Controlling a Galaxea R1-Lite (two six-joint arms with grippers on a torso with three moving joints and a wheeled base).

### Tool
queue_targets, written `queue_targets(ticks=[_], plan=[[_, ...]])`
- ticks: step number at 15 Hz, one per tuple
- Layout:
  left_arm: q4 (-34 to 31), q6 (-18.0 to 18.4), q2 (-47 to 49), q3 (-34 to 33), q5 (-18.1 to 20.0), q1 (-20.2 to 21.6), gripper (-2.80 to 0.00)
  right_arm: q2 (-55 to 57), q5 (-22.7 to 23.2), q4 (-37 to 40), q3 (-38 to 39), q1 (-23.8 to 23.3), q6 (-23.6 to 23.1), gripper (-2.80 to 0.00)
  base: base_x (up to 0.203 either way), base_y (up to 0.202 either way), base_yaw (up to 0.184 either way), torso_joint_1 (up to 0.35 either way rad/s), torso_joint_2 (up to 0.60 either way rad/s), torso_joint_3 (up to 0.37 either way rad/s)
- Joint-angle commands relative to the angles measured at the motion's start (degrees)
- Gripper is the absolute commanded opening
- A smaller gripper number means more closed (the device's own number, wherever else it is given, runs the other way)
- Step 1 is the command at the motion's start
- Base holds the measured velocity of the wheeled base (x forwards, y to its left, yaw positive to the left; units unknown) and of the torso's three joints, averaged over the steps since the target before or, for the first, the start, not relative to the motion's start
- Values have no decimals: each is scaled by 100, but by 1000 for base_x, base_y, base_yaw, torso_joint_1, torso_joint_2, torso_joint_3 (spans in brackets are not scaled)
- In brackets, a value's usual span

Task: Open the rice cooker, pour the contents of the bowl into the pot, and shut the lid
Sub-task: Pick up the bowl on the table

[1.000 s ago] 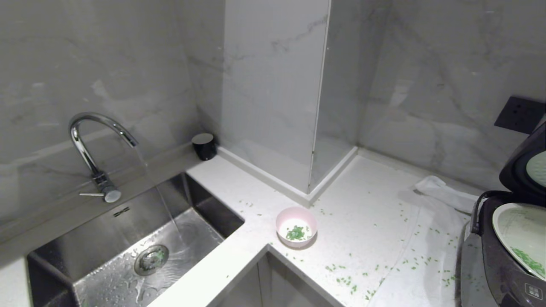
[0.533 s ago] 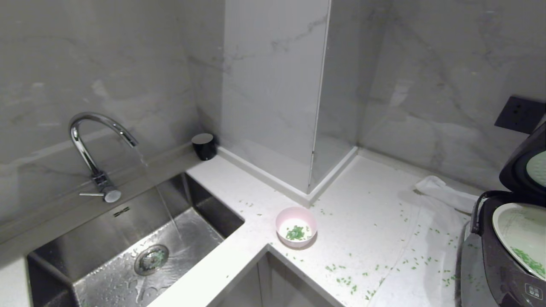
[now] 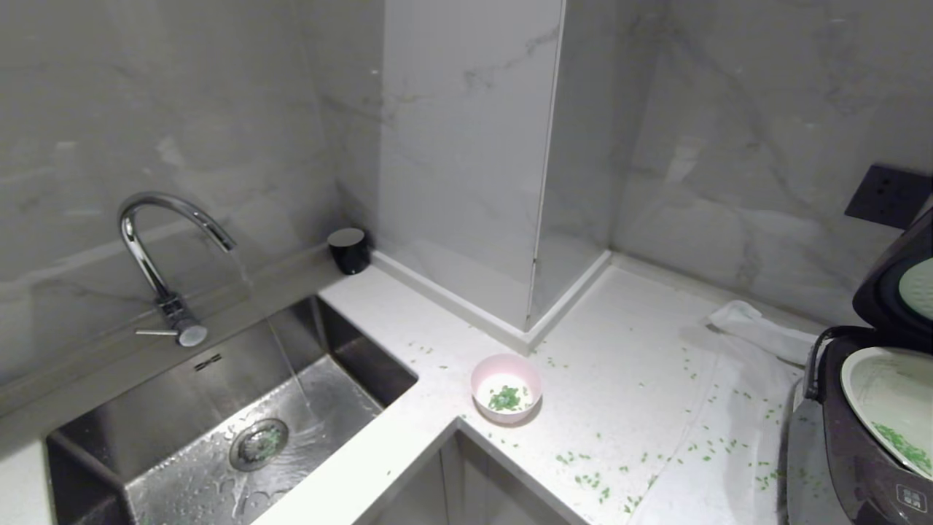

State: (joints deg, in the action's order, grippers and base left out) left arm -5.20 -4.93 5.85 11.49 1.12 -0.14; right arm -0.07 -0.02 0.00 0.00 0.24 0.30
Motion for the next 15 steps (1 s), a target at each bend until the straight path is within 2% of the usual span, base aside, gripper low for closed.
queue_targets(ticks=[1, 4, 6, 8, 10, 13, 15], plan=[[266, -179, 1519, 581, 244, -16, -280, 7, 1, 0, 9, 2, -4, -280, 0, 0, 0, 0, 0, 0], [1066, -429, 3500, 1271, 663, -90, -280, 7, 2, 0, 9, 2, 5, -280, 0, 0, 0, 0, 0, 0], [1456, -559, 4700, 1913, 794, -449, -280, 7, 2, 0, 9, 2, -3, -280, 0, 0, 0, 0, 0, 0], [1636, -755, 5775, 2653, 835, -1004, -280, 7, 2, 0, 9, 2, 0, -280, 0, 0, 0, 0, 0, 0], [1452, -960, 6806, 3387, 604, -1783, -280, 7, 2, 0, 9, 2, -4, -280, 0, 0, 0, 0, 0, 0], [1011, -1565, 8433, 4467, -210, -2918, -280, 7, 2, 0, 9, 2, -4, -280, 0, 0, 0, 0, 0, 0], [680, -1850, 9406, 5165, -544, -3365, -280, 7, 2, 0, 9, 2, -4, -280, 0, 0, 0, 0, 0, 0]])
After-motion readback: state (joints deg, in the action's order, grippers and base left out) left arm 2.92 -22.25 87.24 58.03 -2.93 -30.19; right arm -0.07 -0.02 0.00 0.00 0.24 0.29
